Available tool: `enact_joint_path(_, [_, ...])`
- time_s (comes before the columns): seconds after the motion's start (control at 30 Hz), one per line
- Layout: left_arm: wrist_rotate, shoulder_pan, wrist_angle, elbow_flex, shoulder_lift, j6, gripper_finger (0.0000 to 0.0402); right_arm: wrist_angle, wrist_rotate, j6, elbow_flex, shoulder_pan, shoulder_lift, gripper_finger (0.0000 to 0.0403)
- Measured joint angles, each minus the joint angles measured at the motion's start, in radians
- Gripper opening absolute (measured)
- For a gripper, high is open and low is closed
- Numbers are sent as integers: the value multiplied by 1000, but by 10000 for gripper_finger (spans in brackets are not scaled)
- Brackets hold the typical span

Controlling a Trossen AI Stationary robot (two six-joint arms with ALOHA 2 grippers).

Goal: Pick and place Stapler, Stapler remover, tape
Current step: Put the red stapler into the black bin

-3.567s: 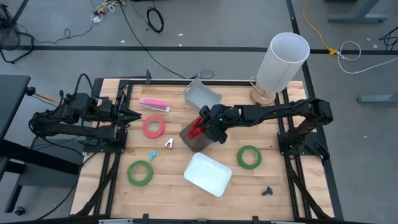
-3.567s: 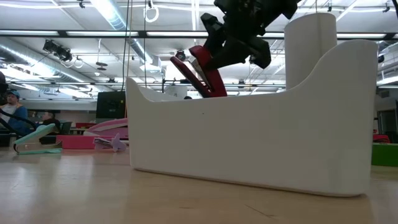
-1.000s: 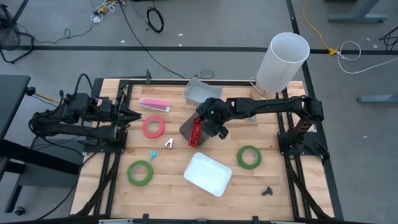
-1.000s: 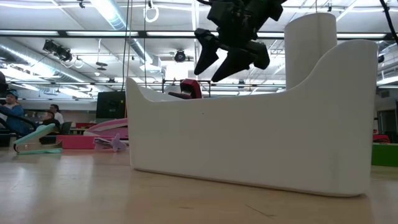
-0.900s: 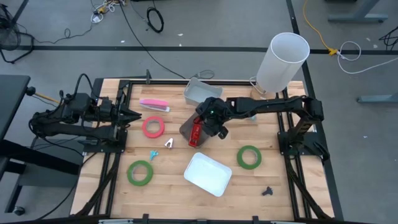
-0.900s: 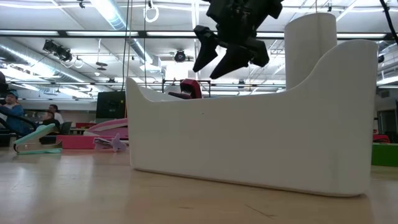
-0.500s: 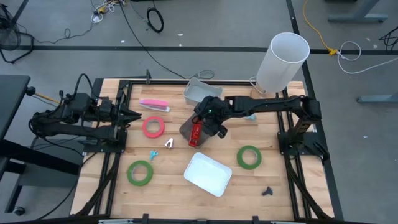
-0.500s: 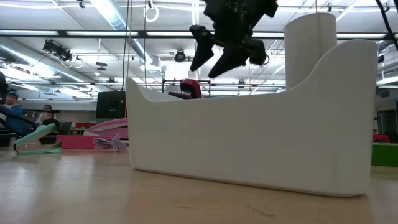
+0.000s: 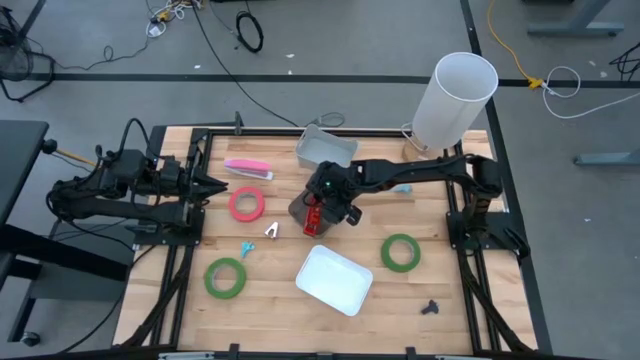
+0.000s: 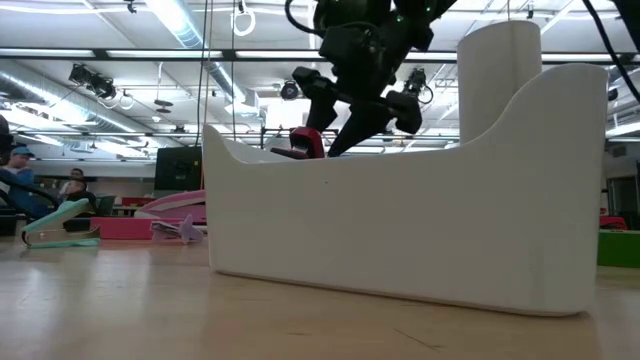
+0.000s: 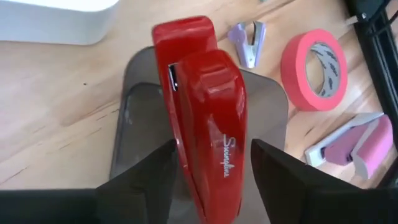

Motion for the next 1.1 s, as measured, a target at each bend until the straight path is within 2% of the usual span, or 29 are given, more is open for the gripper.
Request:
enact_joint_path(0.77, [0, 0, 0, 0, 0, 0, 34, 15, -62, 26, 0, -2, 18, 194])
enact_joint_path(0.9, [0, 0, 0, 0, 0, 0, 34, 15, -62, 26, 0, -2, 18, 172])
enact_joint_path(1.1, [0, 0, 0, 0, 0, 0, 34, 15, -62, 24, 0, -2, 17, 117])
